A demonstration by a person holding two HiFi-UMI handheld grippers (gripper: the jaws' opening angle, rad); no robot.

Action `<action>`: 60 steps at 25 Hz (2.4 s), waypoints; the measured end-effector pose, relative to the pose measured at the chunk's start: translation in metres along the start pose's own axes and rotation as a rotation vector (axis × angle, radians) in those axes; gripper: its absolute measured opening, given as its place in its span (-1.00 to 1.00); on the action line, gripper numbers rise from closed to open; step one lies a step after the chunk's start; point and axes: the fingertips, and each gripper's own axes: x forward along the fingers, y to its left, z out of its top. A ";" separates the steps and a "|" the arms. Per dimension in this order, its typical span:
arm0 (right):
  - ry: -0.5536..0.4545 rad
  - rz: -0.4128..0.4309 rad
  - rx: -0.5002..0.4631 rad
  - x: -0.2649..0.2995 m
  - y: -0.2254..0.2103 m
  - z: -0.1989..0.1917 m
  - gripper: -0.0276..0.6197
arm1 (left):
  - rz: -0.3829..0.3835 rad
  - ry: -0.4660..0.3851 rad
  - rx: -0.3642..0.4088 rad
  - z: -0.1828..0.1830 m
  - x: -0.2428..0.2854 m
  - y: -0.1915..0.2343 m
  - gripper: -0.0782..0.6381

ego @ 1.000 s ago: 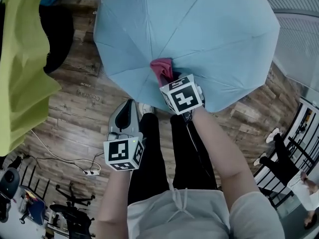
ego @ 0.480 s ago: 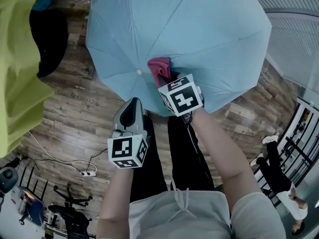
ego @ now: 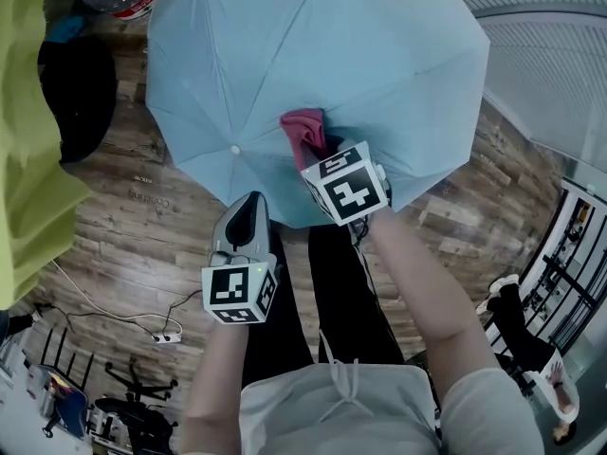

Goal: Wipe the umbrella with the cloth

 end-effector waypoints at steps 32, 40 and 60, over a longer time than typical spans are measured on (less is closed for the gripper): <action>-0.122 -0.042 -0.039 -0.115 -0.174 0.000 -0.73 | -0.057 -0.003 0.044 0.039 0.100 -0.168 -0.76; -0.137 -0.072 -0.037 -0.137 -0.220 -0.004 -0.73 | -0.052 -0.005 0.077 0.051 0.119 -0.200 -0.76; -0.109 -0.195 0.040 -0.125 -0.343 -0.021 -0.73 | -0.057 -0.017 0.053 0.073 0.172 -0.241 -0.76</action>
